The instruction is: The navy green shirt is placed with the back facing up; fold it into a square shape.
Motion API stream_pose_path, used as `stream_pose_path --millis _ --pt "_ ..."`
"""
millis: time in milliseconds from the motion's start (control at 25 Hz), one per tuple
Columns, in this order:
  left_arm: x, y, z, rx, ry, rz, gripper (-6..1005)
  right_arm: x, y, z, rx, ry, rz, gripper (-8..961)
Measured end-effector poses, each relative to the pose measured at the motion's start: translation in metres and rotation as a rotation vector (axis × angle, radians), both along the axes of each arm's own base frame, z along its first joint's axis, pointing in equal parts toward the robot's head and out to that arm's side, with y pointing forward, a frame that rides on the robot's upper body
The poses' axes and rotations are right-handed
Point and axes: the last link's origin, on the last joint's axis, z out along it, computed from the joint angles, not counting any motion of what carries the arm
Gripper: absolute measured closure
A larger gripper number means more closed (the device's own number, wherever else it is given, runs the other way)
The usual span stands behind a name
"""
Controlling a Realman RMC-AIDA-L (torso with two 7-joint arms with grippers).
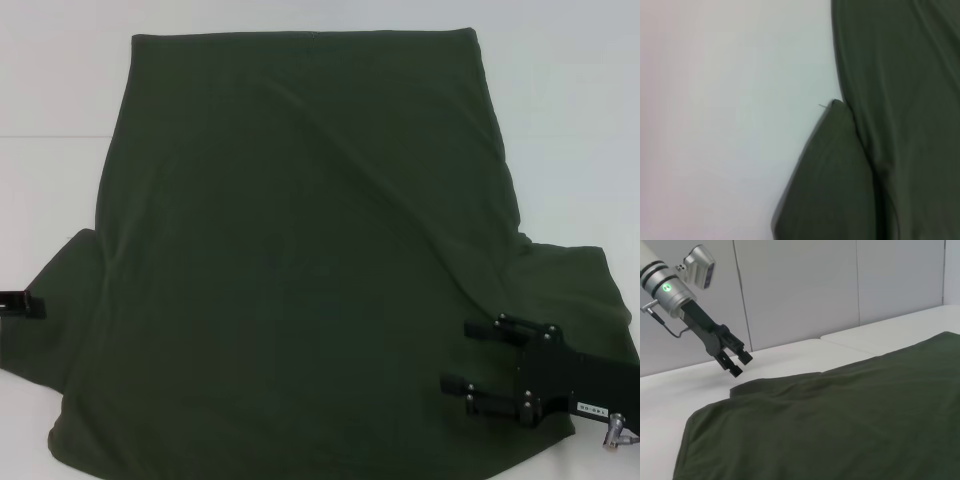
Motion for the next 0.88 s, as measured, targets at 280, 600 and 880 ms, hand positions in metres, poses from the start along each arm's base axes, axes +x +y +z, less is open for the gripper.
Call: stream_pose_path --millis 280,600,880 --pt "-0.005 0.004 -0.002 0.002 0.050 -0.002 48 0.000 0.000 0.000 0.002 0.002 -0.001 130" --pt "-0.010 0.004 -0.005 0.012 0.063 0.002 49 0.000 0.000 0.000 0.003 0.001 -0.002 130" --pt "-0.011 0.005 -0.010 0.005 0.063 -0.006 49 0.000 0.001 0.000 0.003 0.000 -0.001 129"
